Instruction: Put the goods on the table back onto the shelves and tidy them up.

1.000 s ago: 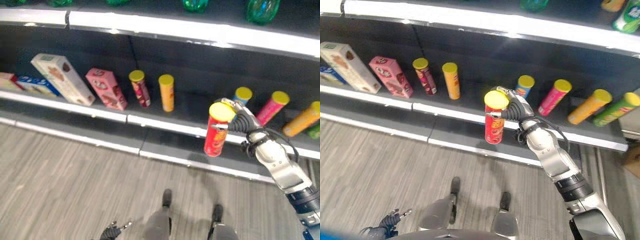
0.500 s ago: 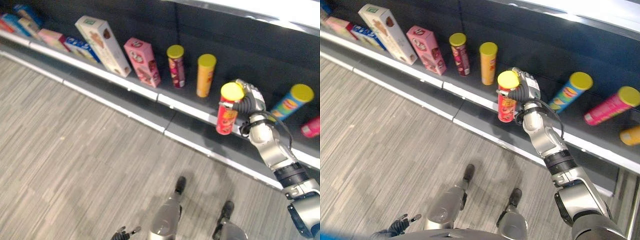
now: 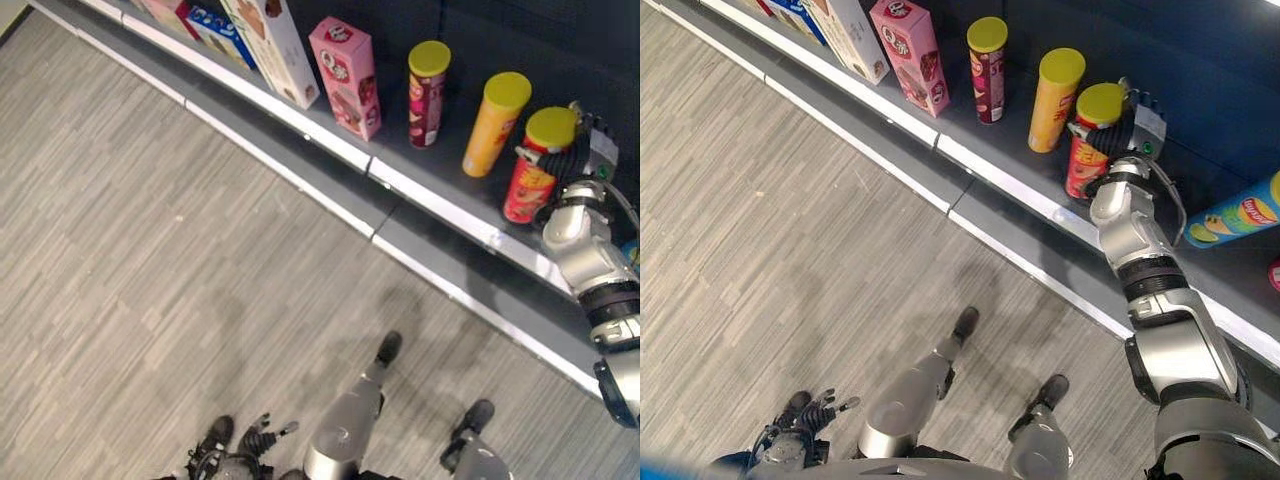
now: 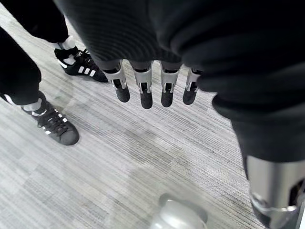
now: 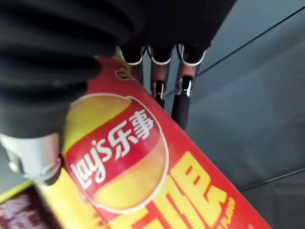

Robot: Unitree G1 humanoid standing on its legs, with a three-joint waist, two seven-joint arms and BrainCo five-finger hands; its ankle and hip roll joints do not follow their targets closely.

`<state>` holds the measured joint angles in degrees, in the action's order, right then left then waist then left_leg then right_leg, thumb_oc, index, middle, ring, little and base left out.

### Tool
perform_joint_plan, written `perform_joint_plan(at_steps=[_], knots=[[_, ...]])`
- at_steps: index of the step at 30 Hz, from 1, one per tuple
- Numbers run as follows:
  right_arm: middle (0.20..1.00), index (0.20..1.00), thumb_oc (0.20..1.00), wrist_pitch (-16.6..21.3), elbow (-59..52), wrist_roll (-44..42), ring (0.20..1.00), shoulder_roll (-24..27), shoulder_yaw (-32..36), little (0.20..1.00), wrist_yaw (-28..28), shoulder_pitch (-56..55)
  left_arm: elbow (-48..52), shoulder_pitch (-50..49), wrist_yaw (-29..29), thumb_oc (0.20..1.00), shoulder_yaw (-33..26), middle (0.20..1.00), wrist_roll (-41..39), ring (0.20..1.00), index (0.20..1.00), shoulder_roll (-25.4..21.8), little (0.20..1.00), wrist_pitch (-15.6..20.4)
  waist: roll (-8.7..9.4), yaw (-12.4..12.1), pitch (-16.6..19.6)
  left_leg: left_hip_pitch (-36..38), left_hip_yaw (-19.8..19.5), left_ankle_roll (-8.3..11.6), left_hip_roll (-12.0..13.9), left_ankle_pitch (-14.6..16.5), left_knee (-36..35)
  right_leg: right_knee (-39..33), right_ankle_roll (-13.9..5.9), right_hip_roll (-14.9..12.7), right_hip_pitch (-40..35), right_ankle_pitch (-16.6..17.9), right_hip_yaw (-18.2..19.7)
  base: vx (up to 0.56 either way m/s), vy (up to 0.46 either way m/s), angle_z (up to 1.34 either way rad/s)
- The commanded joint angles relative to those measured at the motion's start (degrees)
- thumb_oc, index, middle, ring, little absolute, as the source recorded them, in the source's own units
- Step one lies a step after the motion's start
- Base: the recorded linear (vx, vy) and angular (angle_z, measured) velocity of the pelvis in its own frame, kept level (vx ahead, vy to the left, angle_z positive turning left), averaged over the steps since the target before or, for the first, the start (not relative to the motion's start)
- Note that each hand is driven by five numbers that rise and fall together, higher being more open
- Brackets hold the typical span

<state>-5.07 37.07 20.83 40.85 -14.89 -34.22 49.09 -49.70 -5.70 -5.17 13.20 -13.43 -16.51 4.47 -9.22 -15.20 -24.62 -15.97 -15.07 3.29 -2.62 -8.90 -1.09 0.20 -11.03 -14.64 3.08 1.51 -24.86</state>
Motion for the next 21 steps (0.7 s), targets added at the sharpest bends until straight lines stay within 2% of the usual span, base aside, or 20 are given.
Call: perform_joint_plan(at_steps=[1, 21], knots=[[0.200, 0.200, 0.200, 0.2, -3.1, 2.4, 0.200, 5.6, 0.1, 0.200, -5.6, 2.7, 0.7, 0.1, -1.5, 1.000, 3.1, 1.000, -1.4, 1.000, 1.000, -3.3, 1.000, 0.8, 0.07, -0.4, 2.8, -0.2, 0.1, 0.80, 0.8, 6.9, 2.4, 10.1, 0.99, -3.2, 4.3, -7.4, 2.7, 0.00, 0.000, 0.00], [0.200, 0.200, 0.200, -0.2, -0.2, -0.2, 0.200, 5.7, 0.4, 0.200, -8.1, 3.6, 1.4, 0.9, -1.9, 1.000, 4.3, 1.000, -1.1, 1.000, 1.000, -3.1, 1.000, 1.0, -0.30, 0.1, 3.1, -1.1, -0.1, 0.88, 0.2, 7.2, 2.4, 8.8, 0.88, -3.1, 4.5, -7.3, 2.7, 0.00, 0.000, 0.00]])
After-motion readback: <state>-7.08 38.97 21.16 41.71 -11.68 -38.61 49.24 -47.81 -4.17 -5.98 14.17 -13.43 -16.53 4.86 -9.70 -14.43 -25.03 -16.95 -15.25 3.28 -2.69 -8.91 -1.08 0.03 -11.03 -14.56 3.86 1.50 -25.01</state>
